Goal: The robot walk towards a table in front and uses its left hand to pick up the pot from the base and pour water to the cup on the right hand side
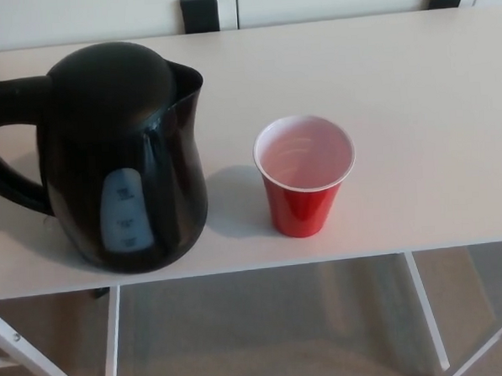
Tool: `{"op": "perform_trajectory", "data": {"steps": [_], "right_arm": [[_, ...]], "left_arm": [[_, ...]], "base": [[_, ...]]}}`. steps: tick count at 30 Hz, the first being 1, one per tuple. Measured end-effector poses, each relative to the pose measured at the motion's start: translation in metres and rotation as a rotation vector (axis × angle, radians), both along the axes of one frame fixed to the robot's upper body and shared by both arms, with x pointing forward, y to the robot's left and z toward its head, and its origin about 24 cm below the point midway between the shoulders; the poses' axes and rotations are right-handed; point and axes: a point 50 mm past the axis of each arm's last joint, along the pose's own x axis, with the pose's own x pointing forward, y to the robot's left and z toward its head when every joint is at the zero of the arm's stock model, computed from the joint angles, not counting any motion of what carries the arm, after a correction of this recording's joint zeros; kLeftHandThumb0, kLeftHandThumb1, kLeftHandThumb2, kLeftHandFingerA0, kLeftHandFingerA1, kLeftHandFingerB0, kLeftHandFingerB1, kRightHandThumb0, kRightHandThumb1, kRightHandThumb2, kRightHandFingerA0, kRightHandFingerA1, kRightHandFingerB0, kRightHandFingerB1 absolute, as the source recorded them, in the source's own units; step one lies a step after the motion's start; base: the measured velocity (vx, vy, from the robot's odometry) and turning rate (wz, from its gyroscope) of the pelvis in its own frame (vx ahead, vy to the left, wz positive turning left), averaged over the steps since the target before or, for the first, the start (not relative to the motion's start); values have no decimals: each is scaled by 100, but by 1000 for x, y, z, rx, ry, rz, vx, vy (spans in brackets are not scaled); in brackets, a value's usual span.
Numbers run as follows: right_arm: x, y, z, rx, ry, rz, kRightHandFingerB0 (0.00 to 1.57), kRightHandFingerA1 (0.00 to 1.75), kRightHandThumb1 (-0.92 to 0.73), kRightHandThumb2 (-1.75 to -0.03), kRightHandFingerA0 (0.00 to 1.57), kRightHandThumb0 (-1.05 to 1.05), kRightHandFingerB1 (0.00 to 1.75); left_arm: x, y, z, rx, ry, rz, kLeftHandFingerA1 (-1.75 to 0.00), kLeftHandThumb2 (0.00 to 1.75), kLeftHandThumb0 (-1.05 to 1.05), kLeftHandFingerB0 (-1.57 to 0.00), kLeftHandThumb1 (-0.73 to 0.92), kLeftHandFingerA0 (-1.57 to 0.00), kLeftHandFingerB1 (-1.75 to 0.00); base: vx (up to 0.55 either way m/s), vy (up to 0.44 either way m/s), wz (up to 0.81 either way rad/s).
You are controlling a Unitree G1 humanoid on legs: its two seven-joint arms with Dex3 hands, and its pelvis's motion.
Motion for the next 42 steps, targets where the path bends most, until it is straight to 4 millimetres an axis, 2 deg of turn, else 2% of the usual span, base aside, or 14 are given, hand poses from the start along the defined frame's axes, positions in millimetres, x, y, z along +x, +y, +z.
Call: {"op": "perform_trajectory", "data": {"steps": [3,4,6,9,10,16,18,21,28,29,31,32,38,42], "right_arm": [[1,1,0,1,1,1,0,54,-49,-95,11,-13,45],[2,1,0,2,0,2,0,54,-48,-94,10,-15,46],[4,1,1,1,-4,2,0,54,-48,-94,10,-16,46],[2,1,0,3,3,0,0,54,-48,-94,10,-16,46],[1,1,0,4,4,0,0,52,-47,-94,5,-16,46],[3,0,1,4,-4,2,0,50,-49,-96,2,-15,46],[2,0,2,-1,-7,5,0,53,-45,-93,7,-17,46],[1,-1,2,-2,-7,5,0,53,-46,-94,8,-15,46],[0,-1,2,-4,-5,7,0,52,-48,-94,8,-16,46],[0,-1,2,-4,-5,8,8,42,-70,-60,11,-17,30],[-1,-1,3,-6,-6,8,8,42,-70,-60,11,-17,30],[-2,-1,3,-7,-6,9,0,50,-46,-93,4,-17,45],[1,-1,4,-7,-14,10,0,50,-52,-97,1,-13,46],[3,-2,5,-10,-22,8,2,52,-48,-95,7,-14,46]], "left_arm": [[32,-30,25,82,-81,-144,-52,81,-24,-7,23,-8,-51],[36,-34,27,90,-89,-163,-41,58,-40,-11,38,-17,-35],[54,-50,33,108,-115,-231,-41,58,-39,-11,39,-17,-34],[68,-62,31,108,-114,-274,-41,58,-39,-11,39,-17,-34],[71,-64,30,109,-112,-280,-48,86,-22,0,36,-1,-48],[93,-88,14,96,-65,-330,-48,88,-23,0,37,-1,-48],[100,-97,6,91,-42,-344,-48,87,-24,-1,35,-1,-48],[107,-107,-6,90,-8,-359,-48,86,-24,-1,35,-1,-48],[117,-122,-12,106,9,-378,-47,86,-25,0,34,0,-48],[117,-124,-13,107,11,-379,-47,86,-25,0,34,0,-47],[119,-128,-15,106,14,-384,-47,86,-25,0,34,0,-47],[120,-130,-15,106,15,-385,-47,87,-26,0,34,0,-47],[126,-142,-18,107,18,-406,-47,88,-28,0,35,0,-47],[128,-145,-18,105,16,-399,-47,89,-28,0,35,-1,-48]], "base": [[-1,-1,3],[0,0,0],[3,-1,-3],[0,0,0],[0,0,0],[0,0,0],[0,0,0],[0,0,0],[0,0,0],[0,0,0],[0,0,0],[0,0,0],[0,0,0],[0,0,0]]}}
